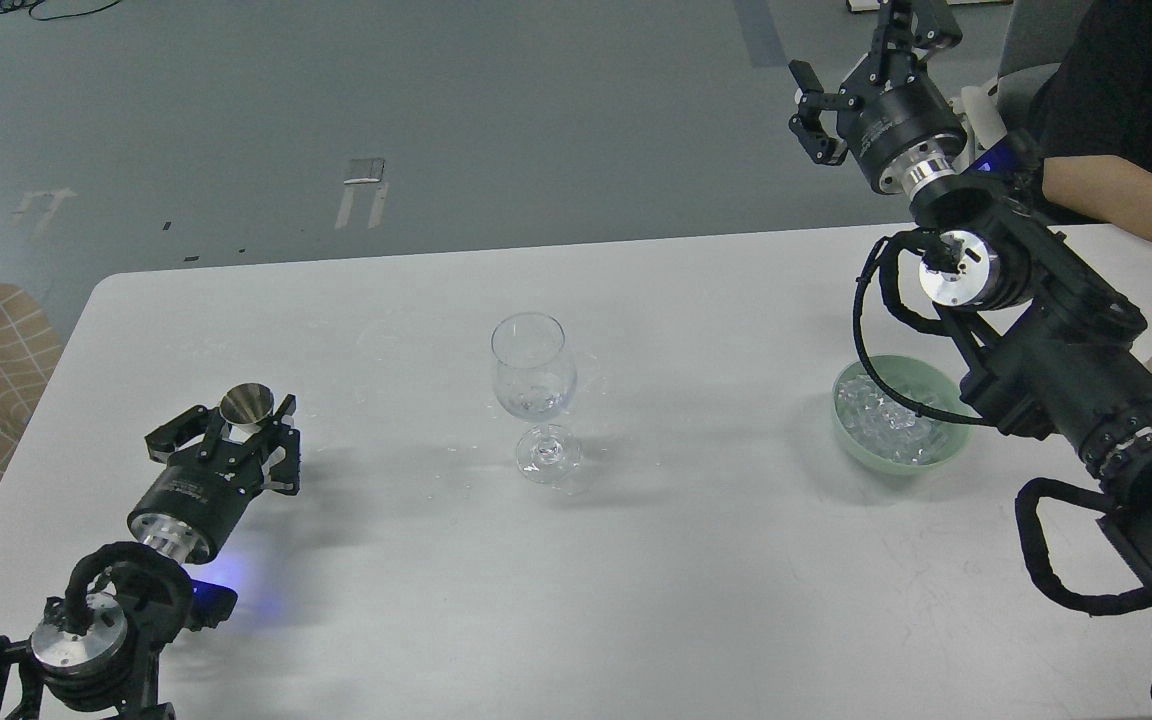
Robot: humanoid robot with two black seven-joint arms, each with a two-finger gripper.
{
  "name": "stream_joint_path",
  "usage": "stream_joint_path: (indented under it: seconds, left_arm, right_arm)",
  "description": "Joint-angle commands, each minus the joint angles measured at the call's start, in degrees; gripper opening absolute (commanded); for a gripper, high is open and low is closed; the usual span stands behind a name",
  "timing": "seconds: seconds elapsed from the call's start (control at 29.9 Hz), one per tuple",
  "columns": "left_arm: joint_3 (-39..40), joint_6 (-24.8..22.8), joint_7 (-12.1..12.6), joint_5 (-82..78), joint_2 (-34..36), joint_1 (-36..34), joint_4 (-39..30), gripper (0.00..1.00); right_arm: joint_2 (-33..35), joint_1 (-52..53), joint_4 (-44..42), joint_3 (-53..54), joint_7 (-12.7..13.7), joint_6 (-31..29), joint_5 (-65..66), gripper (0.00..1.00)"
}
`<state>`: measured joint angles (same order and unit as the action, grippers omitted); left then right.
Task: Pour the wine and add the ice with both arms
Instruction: 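Lower the jigger onto the table and open the left gripper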
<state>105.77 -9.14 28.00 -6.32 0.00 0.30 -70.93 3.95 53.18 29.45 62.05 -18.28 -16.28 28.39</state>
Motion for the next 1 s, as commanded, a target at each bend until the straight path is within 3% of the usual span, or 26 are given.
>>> stream_joint_path:
  seconds: [0.0, 0.2, 0.33, 0.74, 0.97]
  left_arm:
    - [0.0, 0.2, 0.0, 0.0, 0.0, -0.2, 0.0, 0.64]
    - [0.0, 0.4, 0.0, -0.1, 0.0, -0.2, 0.1, 0.71]
    - [0.0, 0.4, 0.0, -0.1, 0.0, 0.0, 0.3, 0.96]
    - [0.5, -0.2, 0.0, 0.2, 1.8, 0.9, 0.2, 0.98]
    - [1.1, -2.1, 0.0, 1.0, 3.9, 4.9, -0.5, 0.98]
  right_arm:
    - [0.0, 0.0, 0.0, 0.0, 0.0, -0.1, 0.0, 1.0]
    - [0.0, 0.0, 0.0, 0.0, 0.0, 0.0, 0.0, 1.0]
    - [0.0, 0.0, 0.0, 0.0, 0.0, 0.0, 0.0, 1.0]
    - [-0.3, 0.0, 0.0, 0.1, 0.0, -0.1, 0.0, 1.0]
    - [-0.2, 0.0, 0.0, 0.1, 0.0, 0.0, 0.0, 1.0]
